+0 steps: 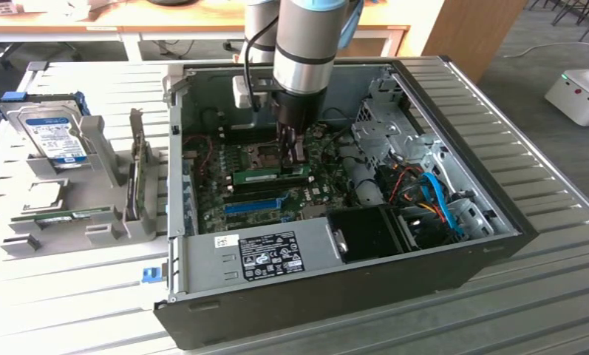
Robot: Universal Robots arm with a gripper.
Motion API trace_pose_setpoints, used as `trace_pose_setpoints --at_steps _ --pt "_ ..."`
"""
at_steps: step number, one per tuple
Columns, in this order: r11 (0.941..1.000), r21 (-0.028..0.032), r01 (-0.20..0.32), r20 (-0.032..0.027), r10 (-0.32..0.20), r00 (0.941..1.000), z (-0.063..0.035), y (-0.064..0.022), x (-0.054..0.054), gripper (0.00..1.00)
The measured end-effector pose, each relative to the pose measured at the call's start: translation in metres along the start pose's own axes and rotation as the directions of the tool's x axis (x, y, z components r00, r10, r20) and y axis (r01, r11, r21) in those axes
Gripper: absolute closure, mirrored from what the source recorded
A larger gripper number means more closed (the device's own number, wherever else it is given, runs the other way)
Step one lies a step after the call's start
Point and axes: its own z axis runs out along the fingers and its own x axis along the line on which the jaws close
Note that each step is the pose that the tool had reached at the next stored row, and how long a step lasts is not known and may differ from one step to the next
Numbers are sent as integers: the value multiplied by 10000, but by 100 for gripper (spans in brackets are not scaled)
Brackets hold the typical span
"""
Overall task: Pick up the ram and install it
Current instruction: 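Insert the ram into the slot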
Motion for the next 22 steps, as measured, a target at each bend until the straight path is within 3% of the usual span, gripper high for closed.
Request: trace_pose_setpoints --at_steps 4,22 --pt "10000 9 2 95 -2 10000 5 0 2 88" --pt "10000 8 4 100 -4 9999 20 -1 20 88"
